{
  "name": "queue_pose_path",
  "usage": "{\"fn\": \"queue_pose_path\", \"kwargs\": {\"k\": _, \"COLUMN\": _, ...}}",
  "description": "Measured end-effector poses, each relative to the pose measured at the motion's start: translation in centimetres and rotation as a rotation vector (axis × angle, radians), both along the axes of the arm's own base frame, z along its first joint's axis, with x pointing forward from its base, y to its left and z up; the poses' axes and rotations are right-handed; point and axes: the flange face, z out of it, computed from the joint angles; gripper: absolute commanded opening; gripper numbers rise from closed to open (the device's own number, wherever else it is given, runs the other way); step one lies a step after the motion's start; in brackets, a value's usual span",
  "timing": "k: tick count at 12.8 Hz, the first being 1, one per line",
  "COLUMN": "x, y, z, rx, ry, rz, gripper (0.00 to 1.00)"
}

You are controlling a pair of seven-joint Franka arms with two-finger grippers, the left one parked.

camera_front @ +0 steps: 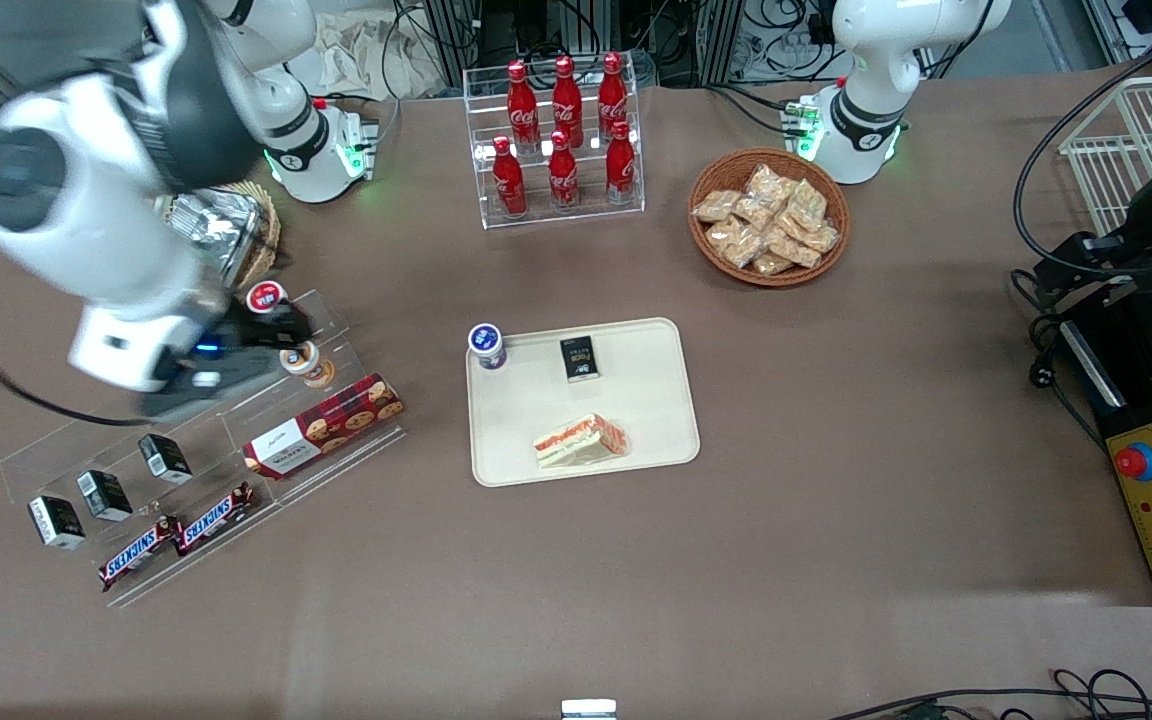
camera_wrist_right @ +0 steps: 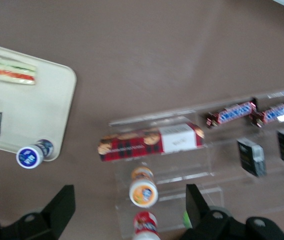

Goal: Place sandwich on tray

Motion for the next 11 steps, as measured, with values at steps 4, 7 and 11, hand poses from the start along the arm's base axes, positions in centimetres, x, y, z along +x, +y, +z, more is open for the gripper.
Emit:
{"fn": "queue_pose_path", "kwargs": {"k": 4, "x": -0.2, "y": -10.5, "z": 2.2, "rx": 0.007, "ry": -0.012, "rz": -0.149, "gripper": 0.99}}
{"fn": "queue_pose_path", "kwargs": {"k": 7, "x": -0.3, "y": -15.5, "z": 1.3, "rx": 0.005, "ry": 0.009, "rz": -0.175, "gripper": 0.99}}
{"fn": "queue_pose_path", "kwargs": {"k": 11, "x": -0.6, "y": -17.0, "z": 0.7, "rx": 0.005, "ry": 0.028, "rz": -0.222, "gripper": 0.99}}
